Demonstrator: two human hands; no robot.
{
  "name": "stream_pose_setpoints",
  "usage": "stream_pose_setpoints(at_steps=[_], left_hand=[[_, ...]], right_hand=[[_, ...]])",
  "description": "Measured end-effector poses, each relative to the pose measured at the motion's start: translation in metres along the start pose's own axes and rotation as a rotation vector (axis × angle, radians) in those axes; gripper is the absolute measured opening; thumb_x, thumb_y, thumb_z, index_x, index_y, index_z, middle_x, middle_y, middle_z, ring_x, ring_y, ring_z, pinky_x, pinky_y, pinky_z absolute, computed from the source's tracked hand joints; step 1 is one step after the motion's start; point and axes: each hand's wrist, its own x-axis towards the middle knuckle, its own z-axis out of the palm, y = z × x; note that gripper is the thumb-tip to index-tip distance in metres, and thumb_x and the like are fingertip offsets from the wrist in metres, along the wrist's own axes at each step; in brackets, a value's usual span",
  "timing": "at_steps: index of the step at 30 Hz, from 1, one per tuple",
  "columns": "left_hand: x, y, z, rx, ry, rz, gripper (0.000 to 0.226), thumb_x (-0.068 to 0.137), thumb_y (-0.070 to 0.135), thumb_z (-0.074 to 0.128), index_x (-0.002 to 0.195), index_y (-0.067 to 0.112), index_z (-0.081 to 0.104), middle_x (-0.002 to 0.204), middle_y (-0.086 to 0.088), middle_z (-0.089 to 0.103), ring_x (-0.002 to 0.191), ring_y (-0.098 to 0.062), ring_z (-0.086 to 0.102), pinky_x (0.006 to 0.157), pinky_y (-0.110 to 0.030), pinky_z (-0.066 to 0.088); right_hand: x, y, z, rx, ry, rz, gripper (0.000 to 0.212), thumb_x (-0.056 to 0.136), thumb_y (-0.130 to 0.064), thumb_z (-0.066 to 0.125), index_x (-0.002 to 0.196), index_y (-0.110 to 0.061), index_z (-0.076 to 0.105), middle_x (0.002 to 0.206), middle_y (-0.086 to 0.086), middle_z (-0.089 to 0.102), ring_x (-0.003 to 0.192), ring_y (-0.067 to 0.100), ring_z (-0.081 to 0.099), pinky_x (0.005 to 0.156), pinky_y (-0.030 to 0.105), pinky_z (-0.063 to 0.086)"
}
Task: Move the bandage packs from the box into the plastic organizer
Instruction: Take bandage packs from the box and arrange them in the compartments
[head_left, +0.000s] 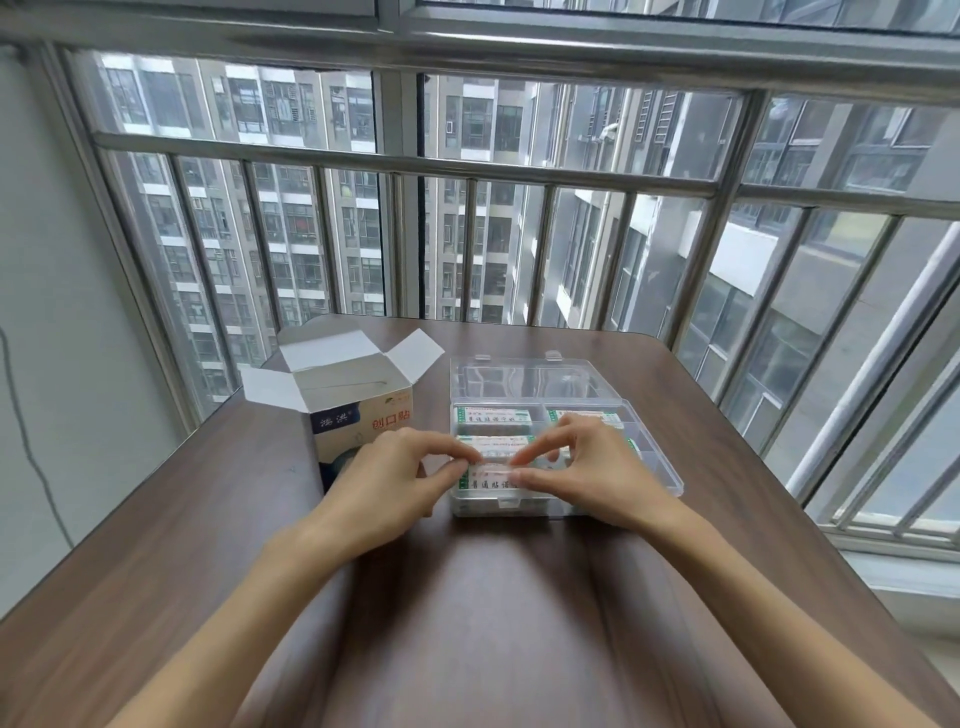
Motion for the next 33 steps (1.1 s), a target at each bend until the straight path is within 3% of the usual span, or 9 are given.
stream_pose_setpoints(at_steps=[3,8,11,14,18,23,25,28,33], left_hand=[[0.001,0.004,0.002,0.043,0.011,-0.023,0.009,0.085,0.046,0.063,0.089,0.043,0.07,0.051,0.012,0.054,0.05,0.001,0.051,0.054,-0.024,0.035],[0.004,0.009,0.002,0.114,0.033,-0.05,0.012,0.08,0.051,0.066,0.087,0.044,0.072,0.087,0.017,0.068,0.082,-0.014,0.061,0.073,-0.029,0.048],[0.005,0.014,-0.002,0.174,0.017,-0.04,0.011,0.081,0.048,0.066,0.088,0.043,0.073,0.074,0.021,0.063,0.082,-0.013,0.061,0.077,-0.029,0.049],[0.007,0.017,-0.005,0.248,-0.001,-0.013,0.013,0.082,0.047,0.064,0.092,0.044,0.072,0.097,0.017,0.069,0.1,-0.013,0.061,0.083,-0.03,0.048],[0.007,0.02,-0.008,0.293,-0.032,0.024,0.015,0.086,0.045,0.06,0.097,0.044,0.07,0.104,0.02,0.068,0.104,-0.013,0.06,0.082,-0.028,0.045],[0.009,0.018,-0.009,0.279,-0.057,0.058,0.017,0.086,0.045,0.059,0.101,0.043,0.068,0.099,0.026,0.068,0.102,-0.008,0.06,0.082,-0.027,0.044],[0.009,0.017,-0.01,0.283,-0.072,0.07,0.017,0.086,0.043,0.059,0.1,0.042,0.068,0.079,0.029,0.064,0.097,-0.008,0.062,0.082,-0.027,0.045],[0.009,0.018,-0.011,0.289,-0.081,0.084,0.014,0.087,0.039,0.059,0.096,0.04,0.07,0.048,0.029,0.043,0.085,-0.007,0.061,0.081,-0.027,0.046],[0.011,0.017,-0.011,0.276,-0.092,0.085,0.01,0.085,0.038,0.061,0.09,0.041,0.069,0.042,0.037,0.043,0.075,-0.005,0.058,0.082,-0.027,0.048]], right_hand=[[0.0,-0.006,0.0,-0.055,-0.049,0.019,0.015,0.074,-0.045,0.074,0.086,-0.036,0.076,0.071,-0.013,0.05,0.071,0.002,0.05,0.071,0.026,0.042],[0.008,-0.018,-0.026,-0.169,-0.141,0.136,0.014,0.083,-0.033,0.068,0.094,-0.027,0.076,0.066,-0.017,0.051,0.071,0.0,0.052,0.066,0.023,0.042],[0.013,-0.026,-0.04,-0.342,-0.207,0.221,0.014,0.082,-0.03,0.069,0.092,-0.024,0.075,0.084,-0.01,0.069,0.088,0.012,0.062,0.079,0.029,0.05],[0.015,-0.036,-0.038,-0.511,-0.287,0.259,0.017,0.083,-0.025,0.067,0.097,-0.017,0.072,0.09,-0.001,0.068,0.089,0.019,0.063,0.071,0.028,0.045],[0.019,-0.049,-0.029,-0.666,-0.36,0.252,0.011,0.08,-0.008,0.057,0.07,-0.011,0.059,0.07,0.001,0.062,0.075,0.022,0.06,0.058,0.023,0.039],[0.025,-0.06,-0.022,-0.695,-0.444,0.288,0.023,0.087,-0.01,0.051,0.064,-0.014,0.05,0.053,-0.007,0.055,0.048,0.005,0.047,0.05,0.021,0.033],[0.028,-0.06,-0.022,-0.658,-0.493,0.298,0.029,0.089,-0.015,0.055,0.061,-0.013,0.051,0.051,-0.007,0.053,0.036,0.003,0.043,0.045,0.02,0.035],[0.029,-0.057,-0.028,-0.614,-0.518,0.314,0.028,0.089,-0.017,0.058,0.061,-0.013,0.056,0.044,-0.008,0.051,0.035,0.004,0.041,0.039,0.017,0.034],[0.028,-0.057,-0.026,-0.646,-0.557,0.324,0.029,0.09,-0.016,0.054,0.061,-0.013,0.053,0.039,-0.009,0.05,0.036,0.004,0.041,0.042,0.017,0.034]])
